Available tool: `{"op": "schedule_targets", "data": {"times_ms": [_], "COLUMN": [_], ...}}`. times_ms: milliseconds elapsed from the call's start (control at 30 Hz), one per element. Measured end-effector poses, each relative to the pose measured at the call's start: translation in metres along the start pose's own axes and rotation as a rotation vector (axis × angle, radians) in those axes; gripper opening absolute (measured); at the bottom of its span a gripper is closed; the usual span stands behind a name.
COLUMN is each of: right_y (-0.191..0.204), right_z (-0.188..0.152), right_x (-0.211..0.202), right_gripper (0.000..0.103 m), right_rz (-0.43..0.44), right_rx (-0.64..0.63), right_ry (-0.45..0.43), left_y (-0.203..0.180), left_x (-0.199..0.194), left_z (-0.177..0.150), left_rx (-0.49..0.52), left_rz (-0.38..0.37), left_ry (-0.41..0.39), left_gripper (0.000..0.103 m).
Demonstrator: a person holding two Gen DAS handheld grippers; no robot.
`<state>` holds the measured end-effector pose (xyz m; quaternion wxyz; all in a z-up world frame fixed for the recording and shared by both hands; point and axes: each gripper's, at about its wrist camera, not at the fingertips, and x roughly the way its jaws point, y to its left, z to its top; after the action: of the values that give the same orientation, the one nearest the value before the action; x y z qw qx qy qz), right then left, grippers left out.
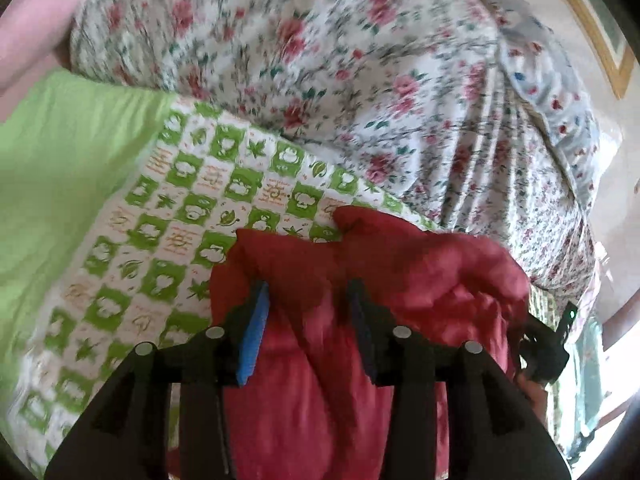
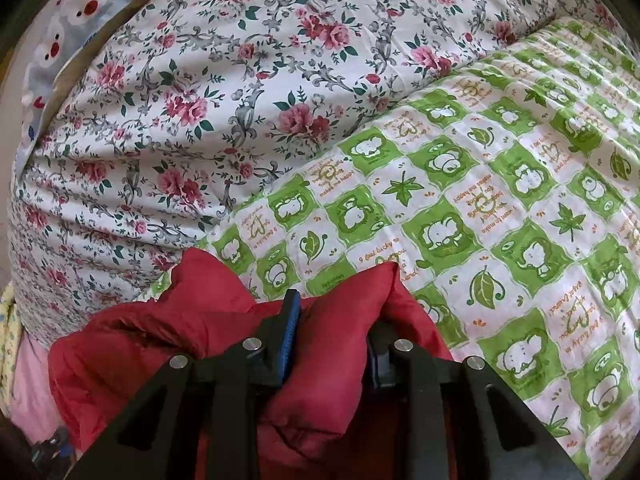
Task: Fold large clothes
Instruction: 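Lower the folded hem onto the jacket with both grippers and release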
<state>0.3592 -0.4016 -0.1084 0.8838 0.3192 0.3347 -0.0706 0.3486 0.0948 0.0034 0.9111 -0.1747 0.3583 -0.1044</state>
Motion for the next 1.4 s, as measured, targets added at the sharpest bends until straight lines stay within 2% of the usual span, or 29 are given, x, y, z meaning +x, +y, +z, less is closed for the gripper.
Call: {"op": "schedule_targets", "data": {"times_ms": [67,167,200,300,400,500,533,600,667,733,833,933,1033,1133,1400], "right_y": [0.005,0.008,0.009,0.012,0.014,0.021,0.025,0.034,0.049,0.067,0.101,0.114,0.103,0.09,0.082], "right_z": [0.0,0.001,0.001,0.005,0.01,0.014,0.013,0.006,-0.009,-0.026,-0.056,-0.07,-0.067,-0.061,-0.063], "right_x": [0.001,0.002,0.002,-0.004,-0.019,-0.049,-0.062,-0.084,-0.107,-0.114,-0.092,-0.057,-0.023,0.0,0.013], "right_gripper": [0.028,0.029,0.031,0.037,0.042,0.05,0.053,0.065,0.069,0.075,0.076,0.075,0.075,0.076,0.076], "right_rz": [-0.017,-0.027,-0.024,0.005,0.042,0.096,0.104,0.107,0.125,0.137,0.127,0.044,-0.01,-0.025,-0.029], "right_rx": [-0.02,-0.029,-0.032,-0.041,-0.036,-0.052,-0.079,-0.14,-0.242,-0.352,-0.537,-0.615,-0.564,-0.524,-0.49], "right_ry": [-0.002,0.004,0.006,0.011,0.013,-0.016,-0.035,-0.077,-0.109,-0.094,0.019,0.105,0.162,0.186,0.174], "left_y": [-0.018,-0.053,-0.066,-0.081,-0.078,-0.069,-0.067,-0.066,-0.066,-0.066,-0.064,-0.06,-0.053,-0.045,-0.046], "left_x": [-0.008,-0.003,0.005,0.033,0.054,0.065,0.066,0.069,0.071,0.073,0.074,0.076,0.079,0.085,0.09], "left_z": [-0.012,-0.031,-0.038,-0.047,-0.052,-0.048,-0.046,-0.044,-0.043,-0.044,-0.043,-0.04,-0.036,-0.031,-0.028], "left_rx": [0.053,0.183,0.232,0.297,0.326,0.311,0.307,0.306,0.314,0.317,0.311,0.301,0.279,0.244,0.235], "left_rz": [-0.035,-0.06,-0.04,0.008,0.092,0.118,0.125,0.135,0.145,0.15,0.145,0.133,0.121,0.096,0.105], "left_ry": [-0.009,0.018,0.027,0.071,0.086,0.08,0.078,0.075,0.072,0.073,0.081,0.094,0.108,0.129,0.145], "left_gripper": [0.039,0.039,0.039,0.039,0.039,0.039,0.039,0.039,0.039,0.039,0.039,0.039,0.039,0.039,0.039]}}
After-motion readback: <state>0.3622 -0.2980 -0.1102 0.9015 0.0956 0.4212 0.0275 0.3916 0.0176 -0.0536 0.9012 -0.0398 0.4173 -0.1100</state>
